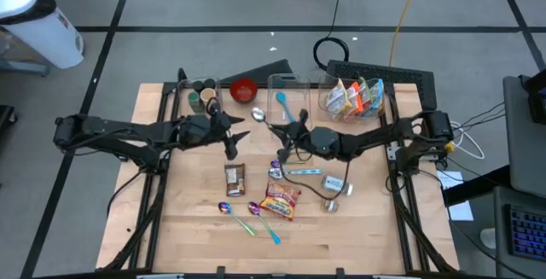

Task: Pick & Place Food Item
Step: Put the top blue patterned spoon into the middle transparent bin

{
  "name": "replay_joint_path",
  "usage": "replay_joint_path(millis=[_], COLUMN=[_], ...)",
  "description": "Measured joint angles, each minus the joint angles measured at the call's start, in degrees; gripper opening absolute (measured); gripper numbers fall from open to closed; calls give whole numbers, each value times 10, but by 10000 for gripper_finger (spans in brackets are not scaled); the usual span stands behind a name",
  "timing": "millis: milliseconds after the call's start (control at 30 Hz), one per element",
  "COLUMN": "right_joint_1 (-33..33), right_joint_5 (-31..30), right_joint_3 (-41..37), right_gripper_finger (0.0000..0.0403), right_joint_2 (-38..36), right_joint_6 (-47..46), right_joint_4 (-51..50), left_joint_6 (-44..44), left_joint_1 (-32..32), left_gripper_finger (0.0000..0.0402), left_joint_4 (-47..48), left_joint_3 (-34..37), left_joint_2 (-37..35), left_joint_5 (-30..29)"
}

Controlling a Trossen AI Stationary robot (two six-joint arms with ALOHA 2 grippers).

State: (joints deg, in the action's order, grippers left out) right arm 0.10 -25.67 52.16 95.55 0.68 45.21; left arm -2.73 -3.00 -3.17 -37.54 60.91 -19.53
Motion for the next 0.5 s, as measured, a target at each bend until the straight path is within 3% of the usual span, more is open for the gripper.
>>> replay_joint_path(millis=[267, 500], right_joint_1=[-85, -158], right_joint_5=[0, 2], right_joint_3=[37, 169], right_gripper_finger=[10, 10], right_joint_2=[0, 0], right_joint_6=[-29, -61], right_joint_4=[-27, -342], left_joint_6=[13, 15], left_joint_1=[-37, -52], left_gripper_finger=[225, 225], left_joint_4=[-37, -11], left_joint_3=[0, 0], left_joint_2=[5, 6], left_joint_5=[0, 0])
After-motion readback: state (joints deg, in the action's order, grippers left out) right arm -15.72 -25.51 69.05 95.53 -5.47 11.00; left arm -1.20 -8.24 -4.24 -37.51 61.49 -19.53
